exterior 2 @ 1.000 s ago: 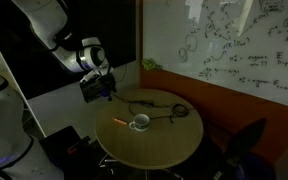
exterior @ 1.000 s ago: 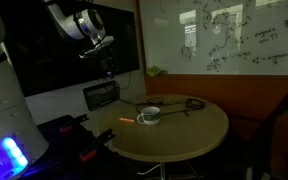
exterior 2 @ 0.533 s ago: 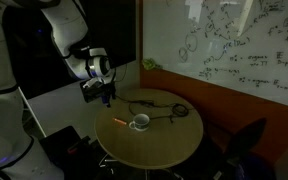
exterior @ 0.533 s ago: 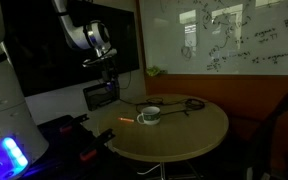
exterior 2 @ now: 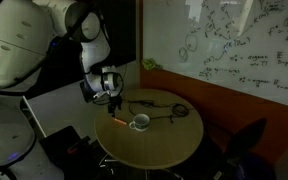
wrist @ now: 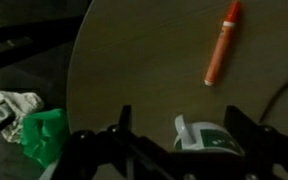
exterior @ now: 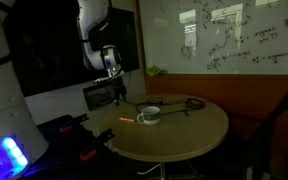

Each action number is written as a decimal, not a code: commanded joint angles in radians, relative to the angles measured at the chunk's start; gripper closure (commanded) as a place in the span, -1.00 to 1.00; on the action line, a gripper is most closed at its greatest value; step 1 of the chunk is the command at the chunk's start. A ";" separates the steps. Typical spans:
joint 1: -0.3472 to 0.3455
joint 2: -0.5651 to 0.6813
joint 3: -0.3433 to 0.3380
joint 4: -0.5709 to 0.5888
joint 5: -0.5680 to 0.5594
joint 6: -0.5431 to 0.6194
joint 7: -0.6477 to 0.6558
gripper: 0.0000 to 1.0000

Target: Pick up the marker from the table and put it in the cup

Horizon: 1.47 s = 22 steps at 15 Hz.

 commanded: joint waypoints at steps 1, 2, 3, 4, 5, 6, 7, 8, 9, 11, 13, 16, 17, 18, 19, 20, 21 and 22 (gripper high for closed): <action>0.164 0.106 -0.147 0.115 0.135 0.025 -0.089 -1.00; 0.197 0.141 -0.176 0.149 0.164 0.032 -0.110 -1.00; 0.231 0.161 -0.199 0.182 0.198 0.011 -0.126 -1.00; 0.259 0.184 -0.223 0.211 0.219 0.006 -0.139 -1.00; 0.287 0.214 -0.249 0.244 0.227 0.014 -0.151 -1.00; 0.301 0.222 -0.254 0.266 0.246 -0.017 -0.184 -1.00; 0.310 0.226 -0.253 0.285 0.268 -0.083 -0.221 -1.00; 0.320 0.217 -0.272 0.247 0.282 -0.004 -0.196 -1.00; 0.328 0.226 -0.273 0.265 0.292 -0.028 -0.213 -1.00; 0.334 0.230 -0.272 0.275 0.293 -0.044 -0.221 -1.00; 0.333 0.230 -0.276 0.276 0.293 -0.045 -0.221 -1.00; 0.338 0.238 -0.280 0.281 0.299 -0.030 -0.212 -1.00; 0.336 0.255 -0.280 0.292 0.313 -0.016 -0.216 -1.00; 0.343 0.269 -0.286 0.300 0.322 0.002 -0.212 -1.00; 0.355 0.283 -0.295 0.307 0.332 0.025 -0.199 -1.00; 0.349 0.307 -0.289 0.324 0.349 0.033 -0.217 -1.00; 0.361 0.328 -0.299 0.340 0.363 0.050 -0.208 -1.00; 0.360 0.349 -0.297 0.356 0.380 0.062 -0.214 -1.00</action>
